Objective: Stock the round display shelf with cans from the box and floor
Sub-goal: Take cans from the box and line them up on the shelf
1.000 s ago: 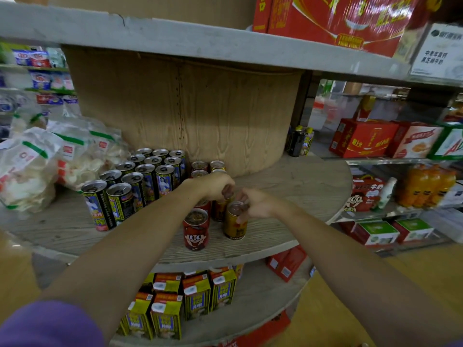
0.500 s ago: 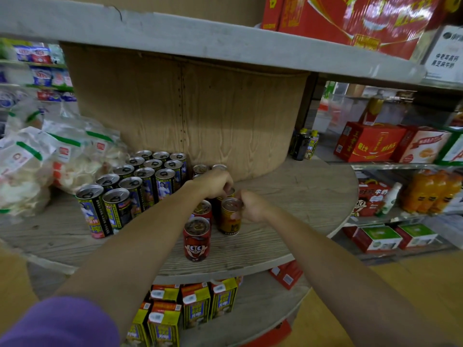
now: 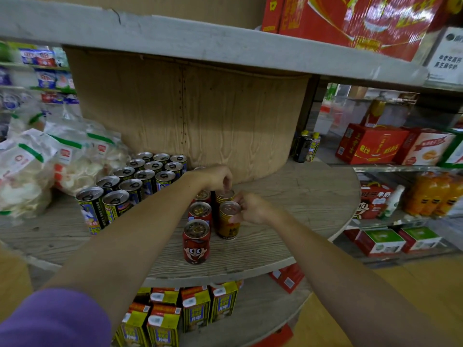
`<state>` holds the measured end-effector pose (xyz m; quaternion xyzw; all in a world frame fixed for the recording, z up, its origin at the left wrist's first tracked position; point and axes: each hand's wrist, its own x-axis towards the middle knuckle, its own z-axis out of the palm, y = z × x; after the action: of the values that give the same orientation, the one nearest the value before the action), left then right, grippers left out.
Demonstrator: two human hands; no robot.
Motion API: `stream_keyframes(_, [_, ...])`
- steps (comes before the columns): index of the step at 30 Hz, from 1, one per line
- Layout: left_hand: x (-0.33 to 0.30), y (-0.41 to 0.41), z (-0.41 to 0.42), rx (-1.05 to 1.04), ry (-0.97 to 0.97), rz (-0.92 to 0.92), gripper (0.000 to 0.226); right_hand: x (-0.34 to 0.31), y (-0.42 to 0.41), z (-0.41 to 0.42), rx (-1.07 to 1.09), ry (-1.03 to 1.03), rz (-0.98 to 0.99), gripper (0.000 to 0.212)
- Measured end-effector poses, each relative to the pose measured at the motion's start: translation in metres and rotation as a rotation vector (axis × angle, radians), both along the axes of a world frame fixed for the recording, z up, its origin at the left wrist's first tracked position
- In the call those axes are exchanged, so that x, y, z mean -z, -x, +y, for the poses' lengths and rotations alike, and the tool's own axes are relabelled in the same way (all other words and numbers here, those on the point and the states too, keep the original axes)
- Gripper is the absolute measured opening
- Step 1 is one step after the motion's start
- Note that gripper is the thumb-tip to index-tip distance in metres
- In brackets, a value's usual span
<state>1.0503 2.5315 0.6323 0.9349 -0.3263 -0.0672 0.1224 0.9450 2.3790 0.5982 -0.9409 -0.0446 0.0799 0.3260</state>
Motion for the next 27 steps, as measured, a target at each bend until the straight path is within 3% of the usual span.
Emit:
stream_keyframes(3, [0.000, -0.001, -0.003, 0.010, -0.005, -0.032, 0.026, 0.002, 0.001, 0.003, -0.037, -0.006, -0.033, 0.029])
stream_keyframes(9, [-0.002, 0.004, 0.000, -0.025, -0.001, -0.012, 0.014, 0.007, 0.000, 0.005, -0.028, -0.013, -0.057, 0.039])
stream_keyframes(13, [-0.003, 0.007, 0.003, -0.047, -0.029, -0.009, 0.017, 0.009, -0.004, 0.009, -0.025, 0.018, -0.092, 0.032])
stream_keyframes(18, [-0.008, 0.013, -0.007, -0.015, -0.047, -0.026, 0.014, 0.009, 0.000, -0.005, -0.007, -0.099, -0.040, 0.036])
stream_keyframes(20, [-0.011, 0.017, -0.018, 0.002, -0.042, -0.025, 0.010, 0.012, 0.002, -0.021, 0.057, -0.137, -0.022, 0.045])
stream_keyframes(27, [0.001, 0.046, -0.113, 0.188, 0.053, 0.038, 0.011, 0.020, 0.041, -0.125, 0.331, -0.065, -0.098, 0.026])
